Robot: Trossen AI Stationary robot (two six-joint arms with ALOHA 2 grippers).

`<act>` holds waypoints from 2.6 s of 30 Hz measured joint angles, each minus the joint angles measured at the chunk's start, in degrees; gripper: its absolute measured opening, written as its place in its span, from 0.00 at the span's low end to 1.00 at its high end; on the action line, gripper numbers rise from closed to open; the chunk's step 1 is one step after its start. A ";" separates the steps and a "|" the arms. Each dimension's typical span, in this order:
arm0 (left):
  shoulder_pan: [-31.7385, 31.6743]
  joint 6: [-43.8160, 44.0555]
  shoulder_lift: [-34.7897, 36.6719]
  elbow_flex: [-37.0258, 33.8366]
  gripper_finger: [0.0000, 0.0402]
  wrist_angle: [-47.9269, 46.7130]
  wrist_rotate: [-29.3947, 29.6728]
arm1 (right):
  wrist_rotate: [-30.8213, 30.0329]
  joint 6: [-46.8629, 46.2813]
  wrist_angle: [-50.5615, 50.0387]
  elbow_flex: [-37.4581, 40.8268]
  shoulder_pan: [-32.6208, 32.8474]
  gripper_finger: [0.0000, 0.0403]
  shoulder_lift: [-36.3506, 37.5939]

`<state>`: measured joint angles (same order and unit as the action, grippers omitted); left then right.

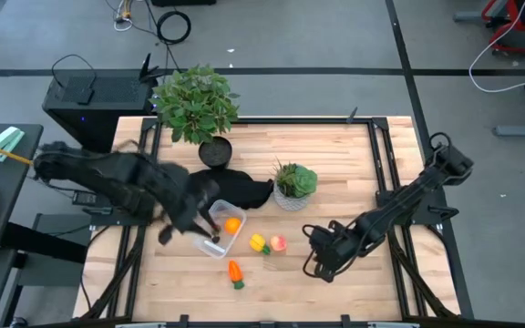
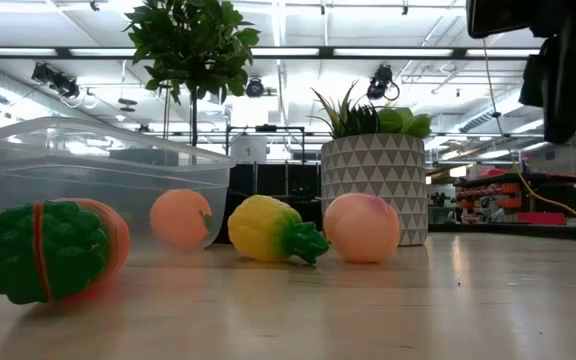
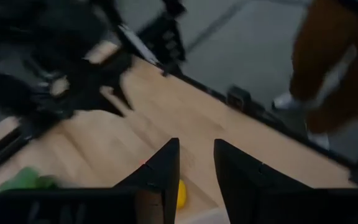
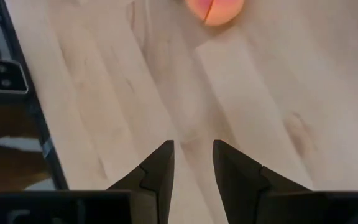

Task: Pick and placing Produce into tupperware
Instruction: Put the carrot into the transparent bin

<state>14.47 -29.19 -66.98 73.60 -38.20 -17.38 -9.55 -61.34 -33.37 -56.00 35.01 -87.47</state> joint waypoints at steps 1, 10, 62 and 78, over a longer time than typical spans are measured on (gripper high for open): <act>1.14 -0.80 -1.55 0.00 0.27 0.02 0.78 | -0.64 -0.02 -0.12 0.16 0.10 0.29 0.32; 11.29 3.30 -15.58 0.71 0.33 3.93 7.61 | -5.69 -0.05 -1.40 1.98 2.92 0.29 1.89; 13.04 -7.49 -54.62 20.47 0.67 -16.90 10.04 | -19.39 1.13 -1.26 2.05 5.35 0.31 1.89; 12.85 -0.18 -56.67 20.57 0.67 -10.84 10.07 | -19.40 0.88 -1.25 2.05 5.32 0.31 1.87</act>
<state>27.32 -29.36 -123.65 94.17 -49.04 -7.31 -28.95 -60.47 -34.62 -53.95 40.34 -85.60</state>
